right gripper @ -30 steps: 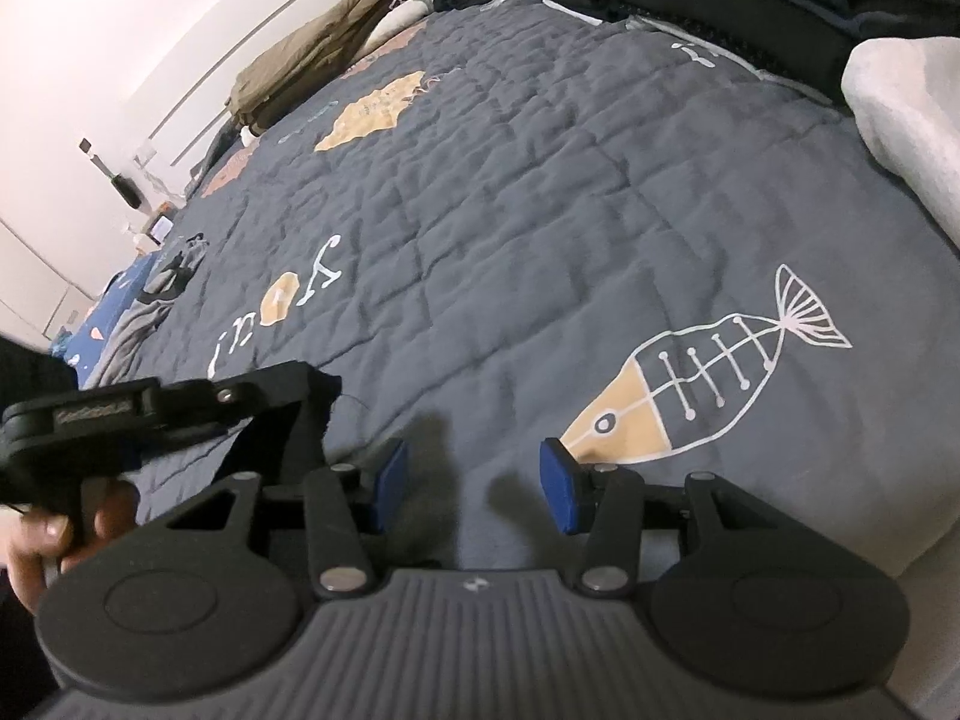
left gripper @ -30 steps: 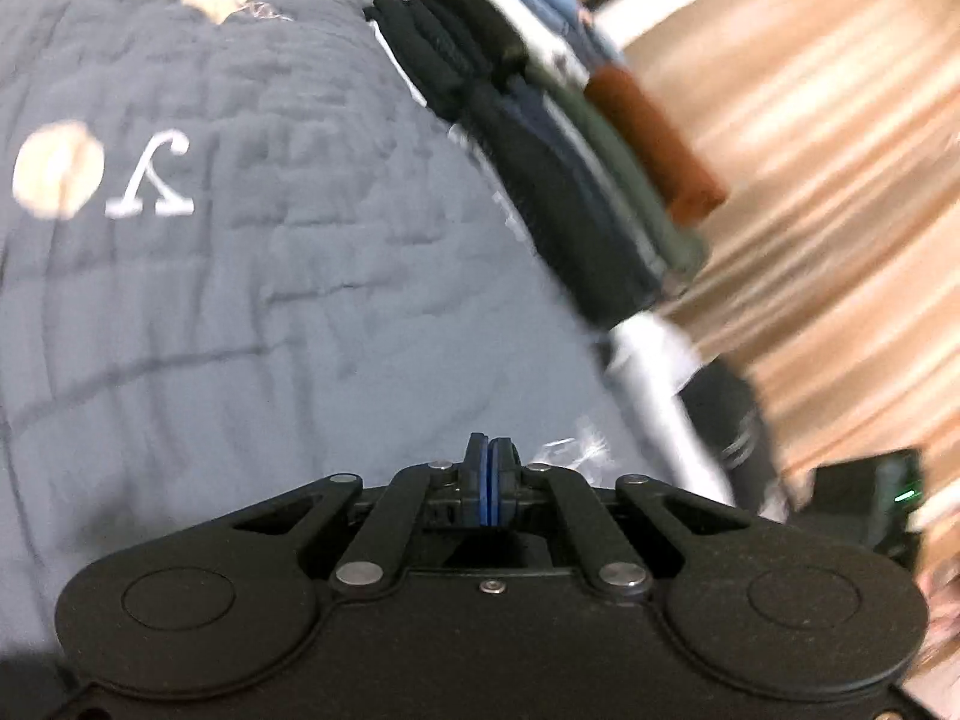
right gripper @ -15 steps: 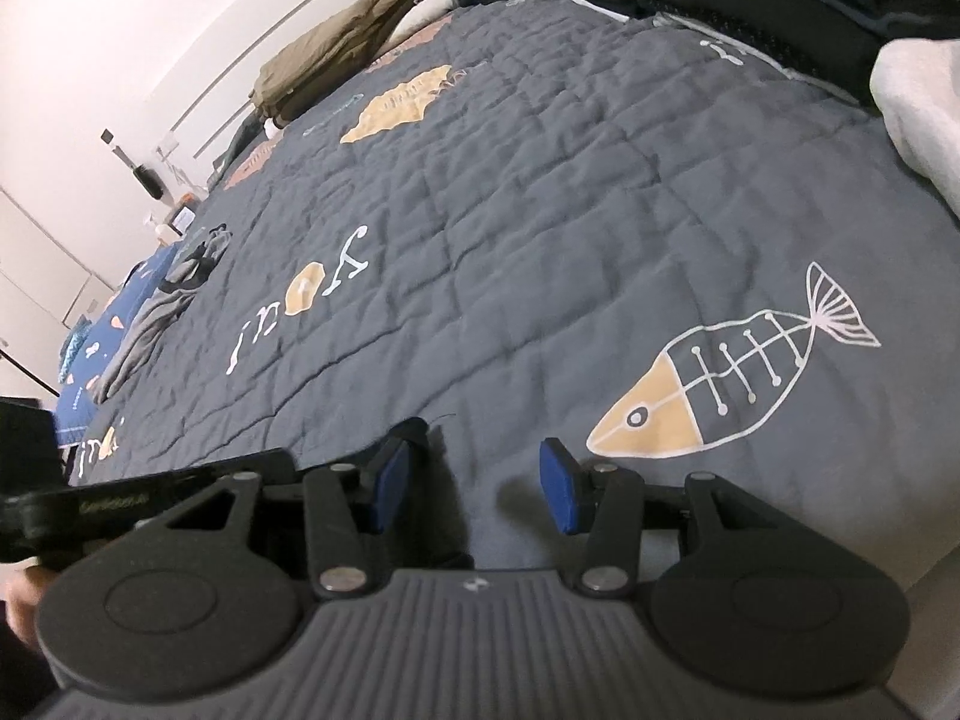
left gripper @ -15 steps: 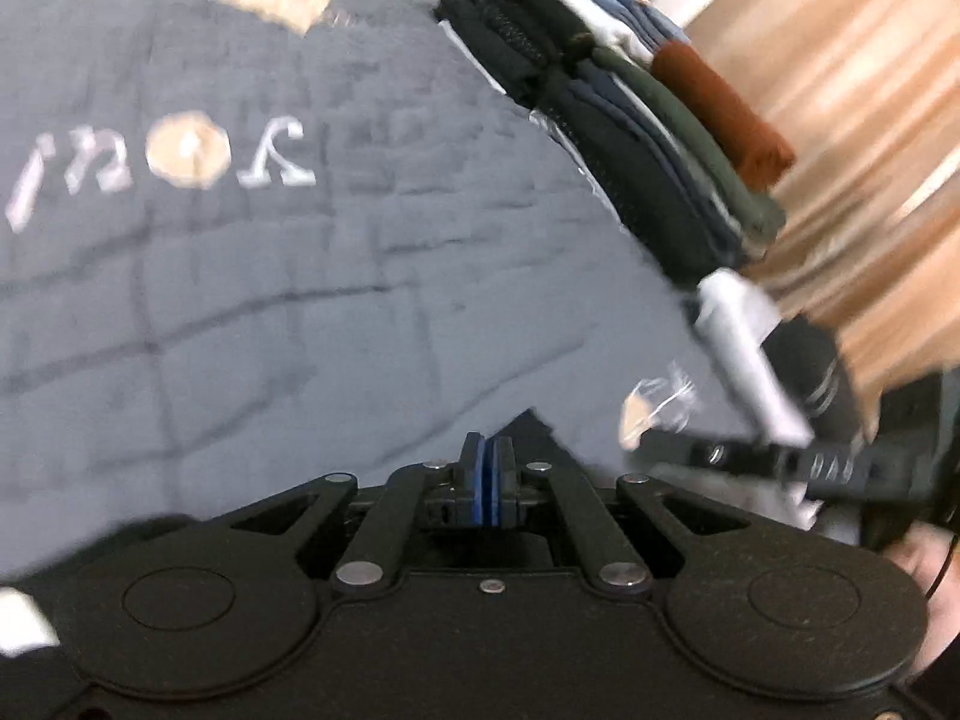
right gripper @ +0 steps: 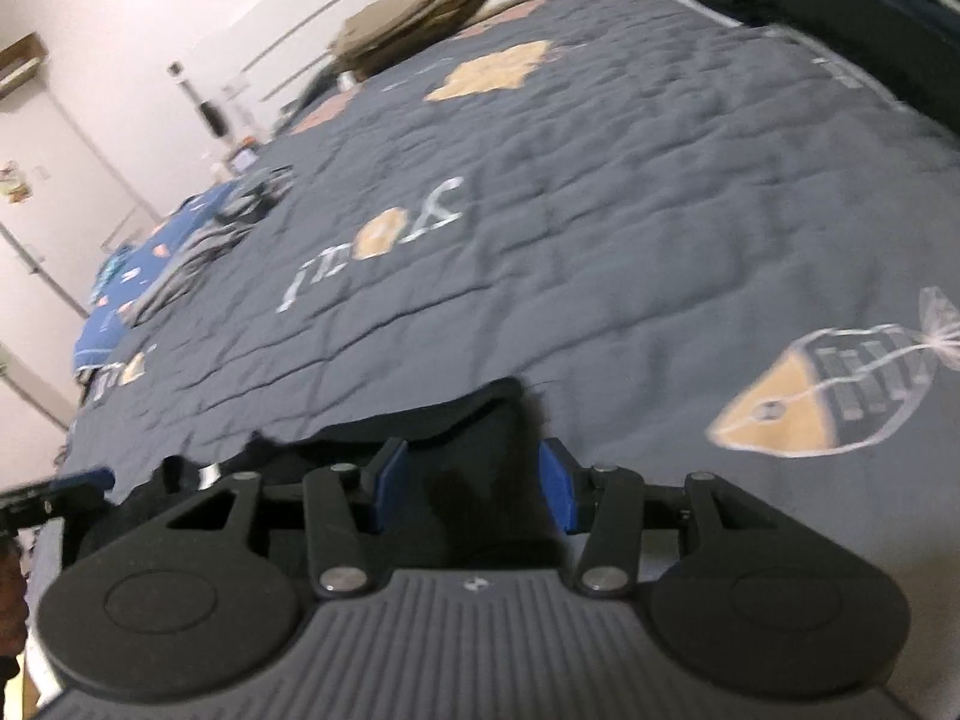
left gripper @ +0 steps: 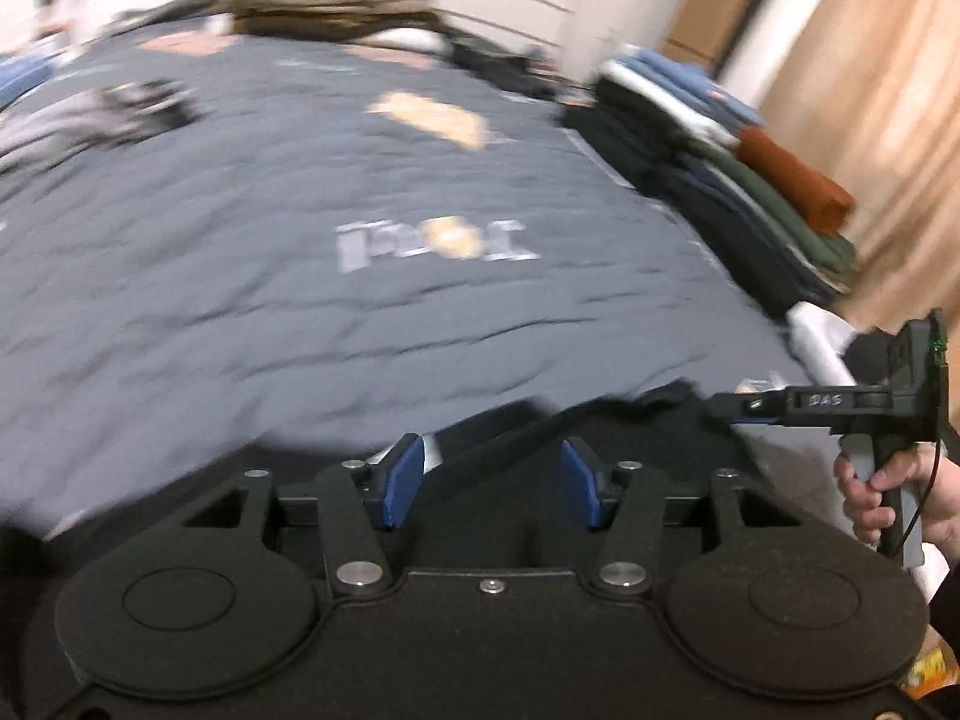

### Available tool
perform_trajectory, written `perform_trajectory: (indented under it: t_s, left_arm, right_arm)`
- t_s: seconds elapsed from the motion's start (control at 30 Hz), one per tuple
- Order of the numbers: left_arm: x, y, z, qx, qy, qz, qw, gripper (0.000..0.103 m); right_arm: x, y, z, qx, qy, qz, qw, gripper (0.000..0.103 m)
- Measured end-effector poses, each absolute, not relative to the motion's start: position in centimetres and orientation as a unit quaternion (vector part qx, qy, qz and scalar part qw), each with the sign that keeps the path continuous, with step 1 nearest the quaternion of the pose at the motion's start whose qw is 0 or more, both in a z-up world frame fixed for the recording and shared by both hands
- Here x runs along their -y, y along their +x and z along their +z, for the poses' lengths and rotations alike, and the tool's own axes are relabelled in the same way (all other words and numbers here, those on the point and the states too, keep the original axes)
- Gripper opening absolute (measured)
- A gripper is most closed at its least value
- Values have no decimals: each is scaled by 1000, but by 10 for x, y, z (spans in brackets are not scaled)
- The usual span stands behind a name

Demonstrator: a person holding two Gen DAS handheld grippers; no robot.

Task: Fold clothes

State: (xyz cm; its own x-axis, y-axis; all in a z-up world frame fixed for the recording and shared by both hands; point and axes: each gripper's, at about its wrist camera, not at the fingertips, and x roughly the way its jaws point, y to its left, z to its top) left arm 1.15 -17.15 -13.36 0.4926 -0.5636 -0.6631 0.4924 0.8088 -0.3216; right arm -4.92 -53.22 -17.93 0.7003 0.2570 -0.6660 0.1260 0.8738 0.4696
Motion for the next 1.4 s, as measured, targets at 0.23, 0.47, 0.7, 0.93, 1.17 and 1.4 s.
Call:
perform_trajectory:
  t_s: [0.23,0.47,0.7,0.93,1.17,1.4]
  left_arm:
    - [84,-6,-152,-400,-104,-214,885,51]
    - [55,0,-152,-368,-72,-140,916,51]
    - [39,7,-148,-347,-20,-103,932,52]
    - [25,13,-153,-373,-26,-96,922,58]
    - [19,22,-163,-390,-70,-112,911,19]
    - [16,24,-164,-392,-94,-114,908,15]
  right_arm:
    - [508,-37,-187,-376,235,15,896,47]
    - [512,-31,-186,-312,283,-26,907,47]
    - [511,-26,-194,-303,291,-42,906,47]
    - [517,-28,-176,-343,262,-14,902,47]
    - [519,-42,-152,-376,213,13,902,48]
    - [527,-43,-159,-386,197,-7,901,48]
